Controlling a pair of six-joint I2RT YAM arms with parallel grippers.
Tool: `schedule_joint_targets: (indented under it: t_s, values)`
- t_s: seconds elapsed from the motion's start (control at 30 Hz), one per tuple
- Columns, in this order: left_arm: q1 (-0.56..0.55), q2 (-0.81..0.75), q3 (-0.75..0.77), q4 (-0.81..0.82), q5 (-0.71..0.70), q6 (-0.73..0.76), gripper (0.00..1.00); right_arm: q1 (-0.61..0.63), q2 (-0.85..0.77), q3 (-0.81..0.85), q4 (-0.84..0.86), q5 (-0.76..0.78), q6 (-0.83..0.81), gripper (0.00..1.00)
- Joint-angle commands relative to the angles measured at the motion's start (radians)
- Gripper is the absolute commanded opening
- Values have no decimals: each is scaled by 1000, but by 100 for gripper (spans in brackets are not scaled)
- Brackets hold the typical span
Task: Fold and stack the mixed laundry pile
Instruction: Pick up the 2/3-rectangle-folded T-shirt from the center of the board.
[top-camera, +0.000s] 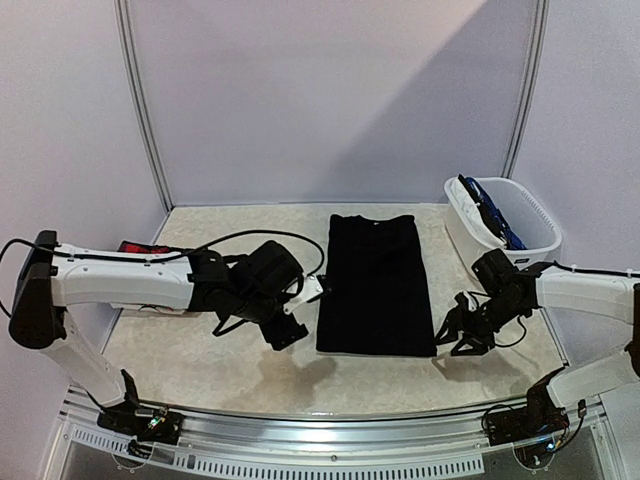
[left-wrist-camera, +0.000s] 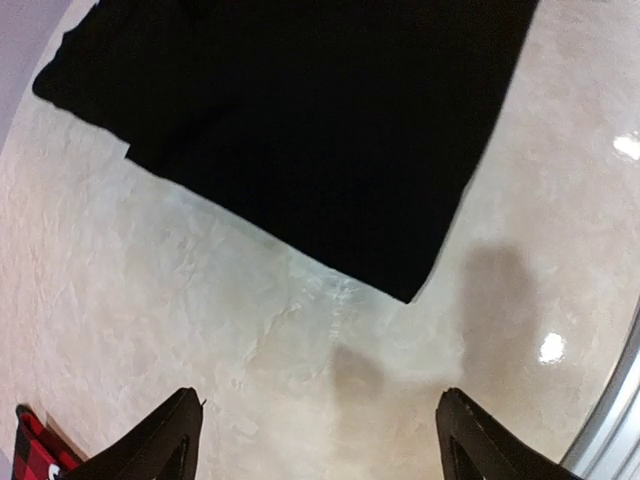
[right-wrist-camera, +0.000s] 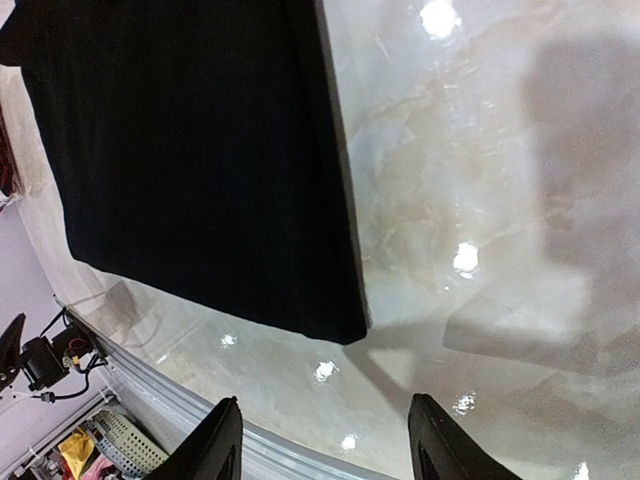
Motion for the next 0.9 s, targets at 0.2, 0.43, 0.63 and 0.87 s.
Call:
schedule_joint_targets:
  t_s: [0.2,0.43,0.63,0.87]
  values:
    - [-69,134,41,90,51,243,78,-12,119,-36,126,-94,9,55]
    - [-69,208,54,128,50,318,75,-15,180,-46,168,-115,13,48]
    - [-69,259,63,151,47,364,74,-17,217,-52,199,-108,20,37]
    - [-68,303,82,151,60,420,68,-19,247,-55,223,-101,37,17]
